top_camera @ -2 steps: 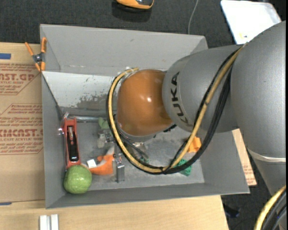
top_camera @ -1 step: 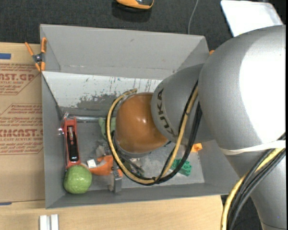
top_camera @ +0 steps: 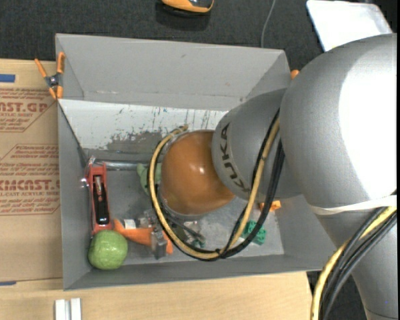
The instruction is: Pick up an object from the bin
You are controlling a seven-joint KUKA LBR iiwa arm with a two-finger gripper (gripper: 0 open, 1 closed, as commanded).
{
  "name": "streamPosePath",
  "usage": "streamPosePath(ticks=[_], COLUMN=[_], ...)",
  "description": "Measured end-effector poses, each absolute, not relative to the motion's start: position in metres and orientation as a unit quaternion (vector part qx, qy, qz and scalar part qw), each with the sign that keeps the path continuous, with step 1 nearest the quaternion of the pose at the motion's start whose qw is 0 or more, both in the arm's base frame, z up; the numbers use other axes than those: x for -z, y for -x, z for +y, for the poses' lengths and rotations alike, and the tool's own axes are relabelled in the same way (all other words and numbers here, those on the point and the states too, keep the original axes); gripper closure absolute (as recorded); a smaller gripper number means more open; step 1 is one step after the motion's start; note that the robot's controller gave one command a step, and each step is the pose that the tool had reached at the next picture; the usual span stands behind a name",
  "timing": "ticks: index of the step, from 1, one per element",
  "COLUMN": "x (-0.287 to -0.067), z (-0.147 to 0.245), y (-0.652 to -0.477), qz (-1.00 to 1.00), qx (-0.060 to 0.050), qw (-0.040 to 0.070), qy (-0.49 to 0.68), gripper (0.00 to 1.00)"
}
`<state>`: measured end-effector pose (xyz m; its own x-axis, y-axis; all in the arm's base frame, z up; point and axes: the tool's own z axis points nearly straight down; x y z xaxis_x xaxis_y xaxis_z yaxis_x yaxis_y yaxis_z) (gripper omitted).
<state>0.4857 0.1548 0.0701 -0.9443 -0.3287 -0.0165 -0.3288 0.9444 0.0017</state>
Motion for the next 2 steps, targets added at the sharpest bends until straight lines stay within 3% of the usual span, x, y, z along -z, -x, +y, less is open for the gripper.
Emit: streamPosePath(ticks=[2], x=[-0.0728], z=[0.155], y=[-0.4853], qz=[0.986], qx=[-0.003], qw=[0.008], qy=[0.166], gripper=[1.0])
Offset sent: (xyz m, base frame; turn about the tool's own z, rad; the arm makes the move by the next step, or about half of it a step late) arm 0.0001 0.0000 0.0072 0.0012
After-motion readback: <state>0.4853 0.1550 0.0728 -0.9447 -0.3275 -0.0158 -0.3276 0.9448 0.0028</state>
